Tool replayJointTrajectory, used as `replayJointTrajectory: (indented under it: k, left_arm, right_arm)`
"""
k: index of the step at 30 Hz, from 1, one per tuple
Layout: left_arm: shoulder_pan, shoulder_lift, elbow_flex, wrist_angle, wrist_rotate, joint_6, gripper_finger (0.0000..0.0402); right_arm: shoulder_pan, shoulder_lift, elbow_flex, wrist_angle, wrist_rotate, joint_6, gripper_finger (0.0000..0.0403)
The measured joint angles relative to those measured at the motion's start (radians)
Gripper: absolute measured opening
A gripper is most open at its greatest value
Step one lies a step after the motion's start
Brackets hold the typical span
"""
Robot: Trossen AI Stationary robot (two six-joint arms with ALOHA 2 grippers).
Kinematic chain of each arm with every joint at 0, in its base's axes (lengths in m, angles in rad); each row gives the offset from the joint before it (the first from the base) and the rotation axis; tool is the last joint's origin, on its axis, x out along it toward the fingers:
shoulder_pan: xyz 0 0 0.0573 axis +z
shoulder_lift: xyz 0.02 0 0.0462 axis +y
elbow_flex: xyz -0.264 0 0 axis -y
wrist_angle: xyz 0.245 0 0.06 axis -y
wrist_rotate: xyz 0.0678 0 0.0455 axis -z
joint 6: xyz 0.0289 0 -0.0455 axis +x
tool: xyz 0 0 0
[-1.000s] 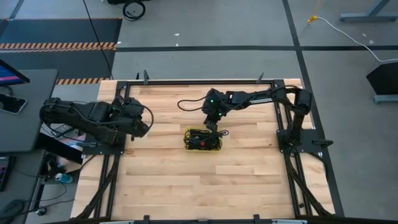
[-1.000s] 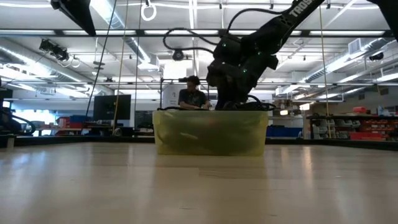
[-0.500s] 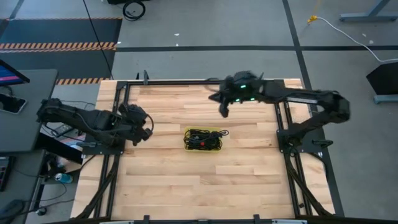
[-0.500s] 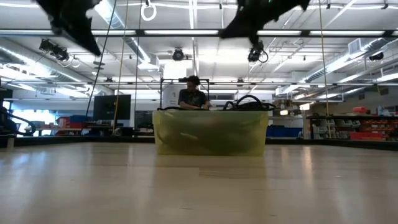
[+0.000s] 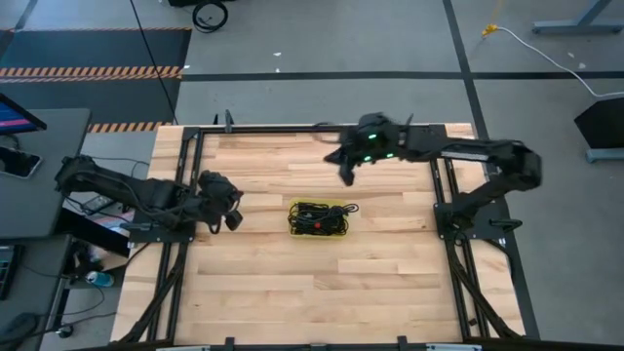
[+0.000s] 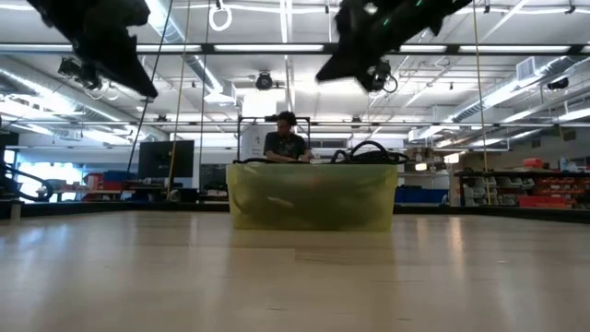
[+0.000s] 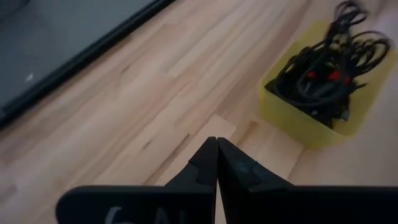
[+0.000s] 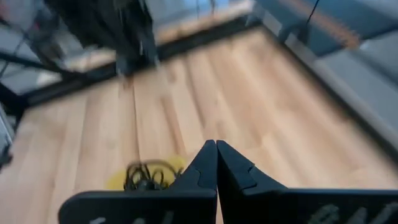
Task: Pick and place USB-C Cables
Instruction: Adjust the yellow bin
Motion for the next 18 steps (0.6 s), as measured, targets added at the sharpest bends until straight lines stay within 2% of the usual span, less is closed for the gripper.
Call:
replayJointTrajectory:
  k: [4, 9, 13, 18]
  left_arm:
    - [0.0, -0.005, 0.058, 0.001, -0.002, 0.078, 0.0008]
    - [0.0, -0.012, 0.079, -0.02, -0.002, 0.09, 0.0008]
    - [0.0, -0.011, 0.079, -0.035, -0.001, 0.083, 0.0008]
    - [0.0, -0.011, 0.079, -0.037, -0.001, 0.083, 0.0008]
  right_arm:
    - [0.01, 0.173, -0.001, 0.078, -0.065, 0.012, 0.0]
    - [0.022, 0.344, -0.001, 0.231, -0.158, 0.074, 0.0]
    - [0.031, 0.424, -0.001, 0.29, -0.185, 0.098, 0.0]
    - [0.031, 0.474, -0.001, 0.284, -0.192, 0.099, 0.0]
